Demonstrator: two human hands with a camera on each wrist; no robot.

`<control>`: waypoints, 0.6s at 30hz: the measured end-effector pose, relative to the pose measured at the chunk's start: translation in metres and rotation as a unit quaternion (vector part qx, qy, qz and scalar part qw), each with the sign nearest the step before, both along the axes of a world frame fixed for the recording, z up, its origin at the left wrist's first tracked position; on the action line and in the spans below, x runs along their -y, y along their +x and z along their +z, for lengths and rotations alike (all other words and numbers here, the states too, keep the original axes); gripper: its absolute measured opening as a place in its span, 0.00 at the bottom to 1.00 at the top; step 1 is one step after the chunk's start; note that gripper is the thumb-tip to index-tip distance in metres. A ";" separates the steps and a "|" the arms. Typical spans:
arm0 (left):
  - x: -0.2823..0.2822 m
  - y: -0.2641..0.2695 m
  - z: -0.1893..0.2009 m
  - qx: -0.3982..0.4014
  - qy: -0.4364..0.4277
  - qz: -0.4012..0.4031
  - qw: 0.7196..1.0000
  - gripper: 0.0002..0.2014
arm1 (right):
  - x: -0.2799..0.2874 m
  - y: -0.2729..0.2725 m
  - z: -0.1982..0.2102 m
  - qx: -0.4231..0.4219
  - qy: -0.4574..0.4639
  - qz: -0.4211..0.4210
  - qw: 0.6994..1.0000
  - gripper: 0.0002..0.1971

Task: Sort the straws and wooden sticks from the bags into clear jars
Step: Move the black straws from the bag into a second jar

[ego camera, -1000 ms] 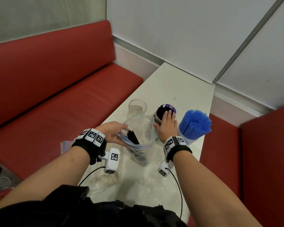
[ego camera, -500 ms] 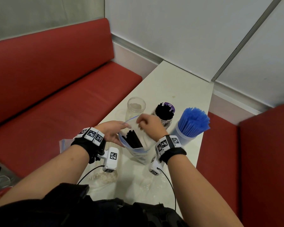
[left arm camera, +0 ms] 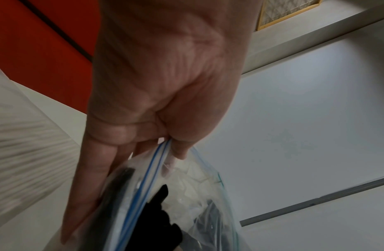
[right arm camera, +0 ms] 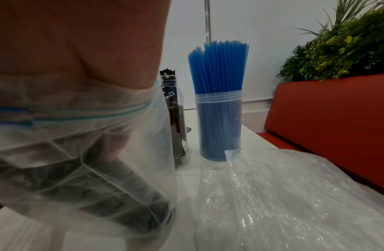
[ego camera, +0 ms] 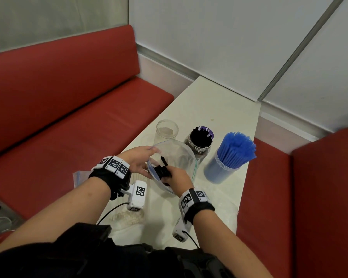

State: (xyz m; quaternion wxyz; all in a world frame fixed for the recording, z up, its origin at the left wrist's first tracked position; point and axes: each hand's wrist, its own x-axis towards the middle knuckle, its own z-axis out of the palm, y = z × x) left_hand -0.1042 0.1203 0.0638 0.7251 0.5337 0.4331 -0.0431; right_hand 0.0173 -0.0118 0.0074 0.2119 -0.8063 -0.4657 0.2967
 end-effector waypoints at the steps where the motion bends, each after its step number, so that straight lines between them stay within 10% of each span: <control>1: 0.000 0.001 0.000 0.000 -0.002 0.004 1.000 0.15 | 0.000 0.002 0.002 -0.007 0.005 -0.006 1.000 0.15; 13: 0.001 0.007 -0.009 -0.023 -0.034 0.038 0.998 0.15 | -0.002 0.024 0.041 -0.006 0.040 -0.033 0.999 0.10; 18: -0.001 0.004 -0.017 -0.032 -0.057 0.049 0.997 0.14 | -0.003 0.055 0.101 -0.193 0.149 -0.118 0.963 0.05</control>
